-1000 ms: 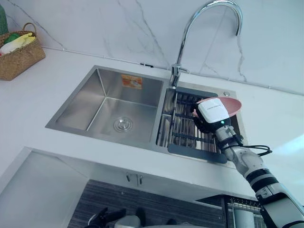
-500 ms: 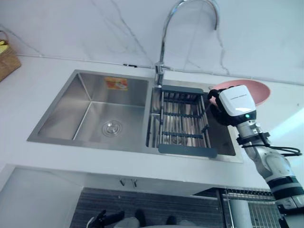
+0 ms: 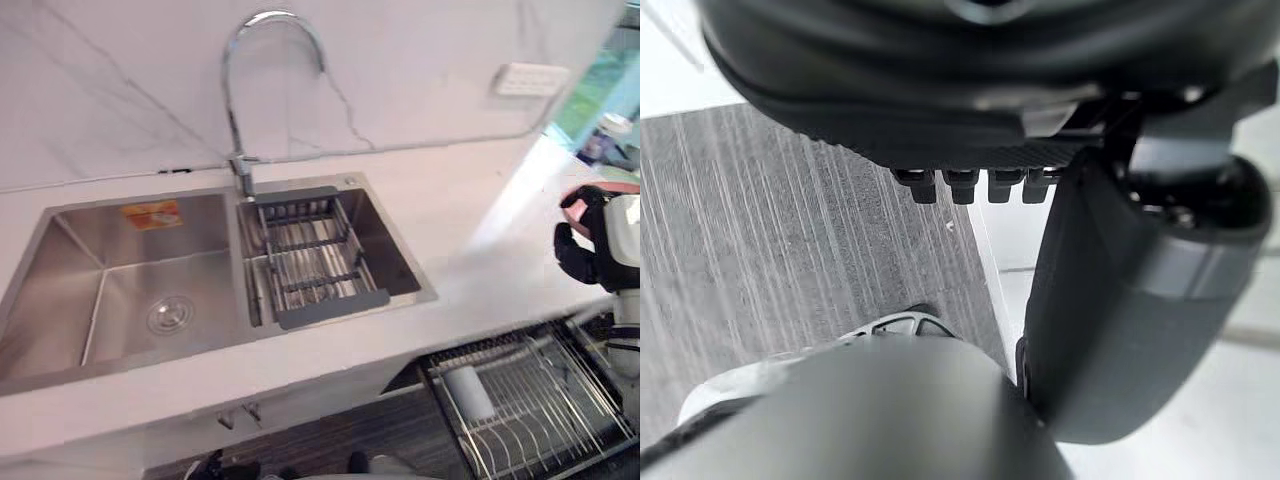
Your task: Walk over to the sink, pick up the cup, carry it to the dishwasher, place the cup inside the dishwasher, then close the dishwasher door
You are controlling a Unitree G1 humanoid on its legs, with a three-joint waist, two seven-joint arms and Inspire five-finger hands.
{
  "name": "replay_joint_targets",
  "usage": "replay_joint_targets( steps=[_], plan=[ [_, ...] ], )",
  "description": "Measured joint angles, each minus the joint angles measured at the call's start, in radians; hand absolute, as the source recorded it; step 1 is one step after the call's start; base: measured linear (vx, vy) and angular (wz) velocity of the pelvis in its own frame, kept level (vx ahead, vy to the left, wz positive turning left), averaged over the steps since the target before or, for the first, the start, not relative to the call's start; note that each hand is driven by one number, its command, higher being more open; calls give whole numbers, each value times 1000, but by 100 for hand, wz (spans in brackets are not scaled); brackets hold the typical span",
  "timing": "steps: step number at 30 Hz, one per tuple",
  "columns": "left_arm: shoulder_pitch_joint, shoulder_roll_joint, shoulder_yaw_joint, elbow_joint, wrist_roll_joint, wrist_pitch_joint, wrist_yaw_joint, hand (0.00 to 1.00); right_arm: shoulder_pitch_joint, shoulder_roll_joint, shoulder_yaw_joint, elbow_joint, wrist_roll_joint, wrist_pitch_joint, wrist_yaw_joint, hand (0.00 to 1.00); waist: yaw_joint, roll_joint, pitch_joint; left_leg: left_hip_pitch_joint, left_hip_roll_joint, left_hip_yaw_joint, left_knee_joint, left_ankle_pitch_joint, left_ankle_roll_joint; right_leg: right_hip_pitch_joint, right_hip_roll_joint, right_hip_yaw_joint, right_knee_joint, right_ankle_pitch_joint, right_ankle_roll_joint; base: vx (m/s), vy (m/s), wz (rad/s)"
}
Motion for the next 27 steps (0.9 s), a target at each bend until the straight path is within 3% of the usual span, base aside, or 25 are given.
replay_joint_targets(
  steps=[3,4,5,7,9,10,11,12,15,18,27],
  plan=[
    [-8,10,10,5,-38,43,7,100,57,40,-68,12,41,-6,-44,0,-33,-8,5,-14,19,34,10,-21,9,-23,-23,-74,24,-18,-6,-51,-24,-47],
    [-9,10,23,11,-48,50,10,100,54,63,-85,38,60,-3,-67,0,-33,-6,4,-26,44,62,10,-17,17,-47,-42,-136,91,-25,-36,-42,-50,-42],
    [-12,10,33,17,-57,49,11,100,49,75,-88,54,69,-2,-80,0,-33,-5,4,-33,60,70,14,-15,20,-61,-52,-160,134,-28,-43,-17,-58,-47],
    [-27,21,53,32,-54,39,4,100,49,132,-90,113,94,15,-133,0,-33,-3,-4,-74,118,76,42,-4,5,-80,-105,-212,282,-31,-45,10,-102,-23],
    [-29,29,57,33,-58,13,4,100,37,169,-87,133,101,23,-172,0,-22,-17,-10,-113,150,86,84,11,-18,-65,-138,-217,303,-26,-40,36,-207,-21],
    [-37,38,65,34,-80,-2,7,100,6,193,-77,136,116,24,-187,0,-4,-41,-10,-140,165,103,135,9,-21,-36,-153,-215,237,31,-29,38,-217,-39],
    [-48,42,76,41,-98,-9,10,100,-18,204,-72,137,118,23,-189,0,3,-49,-6,-155,183,106,170,2,-30,-19,-133,-205,175,32,-15,-5,-272,-68],
    [-58,42,98,50,-128,-17,18,100,-72,208,-37,143,125,25,-191,0,26,-50,-5,-169,217,111,214,-8,-47,30,-87,-220,52,40,-7,-50,-264,-68],
    [-66,25,108,71,-214,-38,28,100,-130,216,20,128,125,9,-185,0,57,-49,-4,-181,262,119,282,-33,-96,132,-20,-216,-187,58,24,-96,-328,-56],
    [-50,-10,128,71,-234,-50,36,100,-104,247,23,128,124,4,-139,0,63,-18,-3,-180,289,106,266,-9,-128,134,18,-209,-198,58,24,-76,-159,-6],
    [-23,-64,137,65,-233,-81,43,100,-9,384,19,109,130,-1,-73,0,31,66,39,-157,257,66,232,18,-106,152,-7,-236,-157,47,17,-71,23,10]
  ],
)
